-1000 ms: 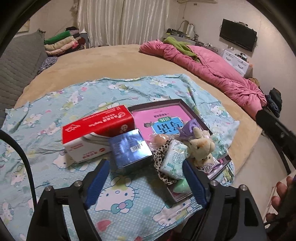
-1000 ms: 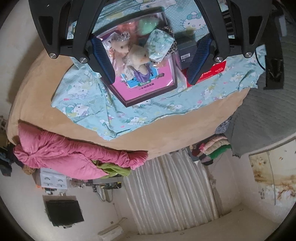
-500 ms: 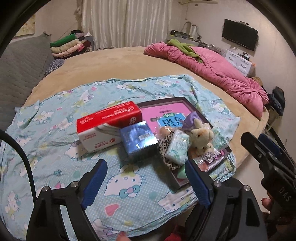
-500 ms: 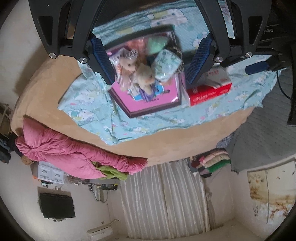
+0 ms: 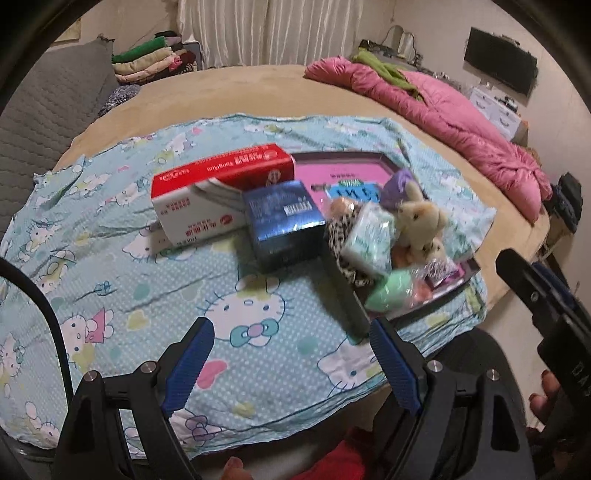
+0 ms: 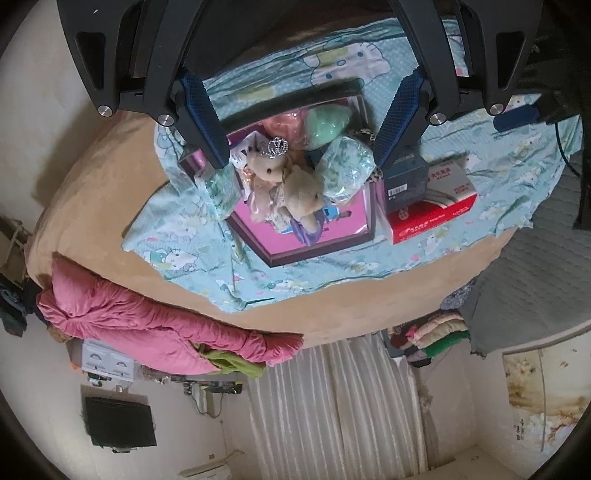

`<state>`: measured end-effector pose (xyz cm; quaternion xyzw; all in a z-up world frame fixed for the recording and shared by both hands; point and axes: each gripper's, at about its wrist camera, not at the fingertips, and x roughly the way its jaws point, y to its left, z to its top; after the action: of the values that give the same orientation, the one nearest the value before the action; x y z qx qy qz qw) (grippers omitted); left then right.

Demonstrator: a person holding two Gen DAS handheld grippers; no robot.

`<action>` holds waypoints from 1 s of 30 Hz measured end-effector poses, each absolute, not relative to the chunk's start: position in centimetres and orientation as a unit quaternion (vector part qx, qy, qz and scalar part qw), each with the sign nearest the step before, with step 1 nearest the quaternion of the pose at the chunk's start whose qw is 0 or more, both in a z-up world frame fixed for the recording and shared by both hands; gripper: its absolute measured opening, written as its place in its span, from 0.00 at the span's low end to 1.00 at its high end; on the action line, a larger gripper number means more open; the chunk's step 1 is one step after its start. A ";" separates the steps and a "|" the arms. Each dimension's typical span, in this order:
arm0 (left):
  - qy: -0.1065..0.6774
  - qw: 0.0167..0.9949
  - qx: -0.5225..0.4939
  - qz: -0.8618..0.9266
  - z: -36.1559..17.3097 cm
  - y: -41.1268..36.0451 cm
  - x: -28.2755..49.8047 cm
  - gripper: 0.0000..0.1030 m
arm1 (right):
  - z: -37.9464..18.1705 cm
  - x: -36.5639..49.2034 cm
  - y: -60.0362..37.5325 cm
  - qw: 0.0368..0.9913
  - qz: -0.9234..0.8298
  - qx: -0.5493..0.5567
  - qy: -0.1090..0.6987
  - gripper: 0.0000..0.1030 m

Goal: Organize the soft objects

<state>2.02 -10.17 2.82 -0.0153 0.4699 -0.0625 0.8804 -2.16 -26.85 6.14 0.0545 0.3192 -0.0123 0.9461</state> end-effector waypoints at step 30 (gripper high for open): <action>0.468 0.882 -0.019 -0.056 1.0 -9.7 2.6 0.83 | 3.1 -1.3 -25.6 0.931 -0.009 0.039 0.363 0.79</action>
<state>2.64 -9.70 1.01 -0.0191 0.4681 -0.0558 0.8817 -1.32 -25.55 3.14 0.0391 0.3634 -0.0091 0.9308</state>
